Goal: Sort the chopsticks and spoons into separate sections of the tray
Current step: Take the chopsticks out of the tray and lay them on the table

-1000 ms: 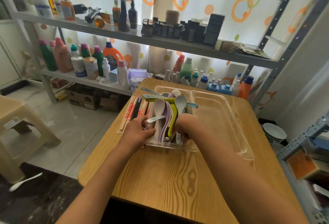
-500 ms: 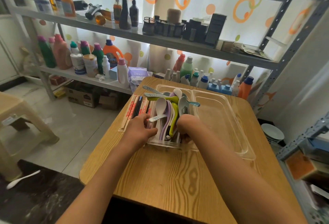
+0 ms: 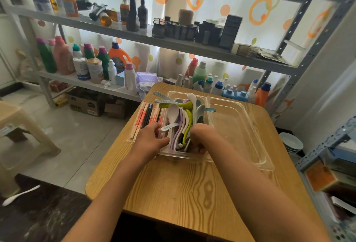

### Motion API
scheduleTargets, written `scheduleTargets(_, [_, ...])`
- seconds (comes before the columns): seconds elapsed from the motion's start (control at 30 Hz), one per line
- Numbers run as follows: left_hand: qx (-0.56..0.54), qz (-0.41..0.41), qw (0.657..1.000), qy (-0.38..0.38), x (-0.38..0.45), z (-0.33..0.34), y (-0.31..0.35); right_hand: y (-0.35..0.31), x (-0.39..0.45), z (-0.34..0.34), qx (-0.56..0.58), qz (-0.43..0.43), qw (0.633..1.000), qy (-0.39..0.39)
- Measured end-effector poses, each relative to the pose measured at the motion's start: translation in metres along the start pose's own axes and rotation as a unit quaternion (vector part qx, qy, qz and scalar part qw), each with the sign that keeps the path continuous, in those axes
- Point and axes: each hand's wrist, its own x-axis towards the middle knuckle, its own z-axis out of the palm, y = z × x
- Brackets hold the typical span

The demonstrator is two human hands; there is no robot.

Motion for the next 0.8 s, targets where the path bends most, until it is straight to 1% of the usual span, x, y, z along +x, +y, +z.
scheduleTargets(0.1, [-0.003, -0.002, 1.0, 0.002, -0.001, 0.0, -0.001, -0.001, 0.008, 0.0, 0.01, 0.032, 0.999, -0.022])
scheduleTargets(0.2, [-0.002, -0.002, 1.0, 0.003, 0.0, 0.001, -0.002, -0.001, 0.011, 0.0, 0.012, 0.035, 0.999, -0.021])
scheduleTargets(0.43, [-0.001, 0.0, 1.0, 0.004, 0.002, 0.001, -0.003, -0.005, 0.011, 0.001, -0.067, 0.026, 0.996, -0.05])
scheduleTargets(0.6, [0.001, 0.001, 1.0, 0.004, 0.002, 0.002, -0.004, -0.004, 0.015, -0.003, -0.052, 0.007, 0.997, -0.056])
scheduleTargets(0.7, [0.0, 0.001, 1.0, 0.003, 0.002, 0.002, -0.004, -0.004, 0.013, -0.002, -0.079, -0.001, 0.995, -0.064])
scheduleTargets(0.8, [-0.007, 0.0, 1.0, 0.001, 0.002, 0.001, -0.005, -0.008, 0.01, 0.001, -0.096, -0.009, 0.994, -0.047])
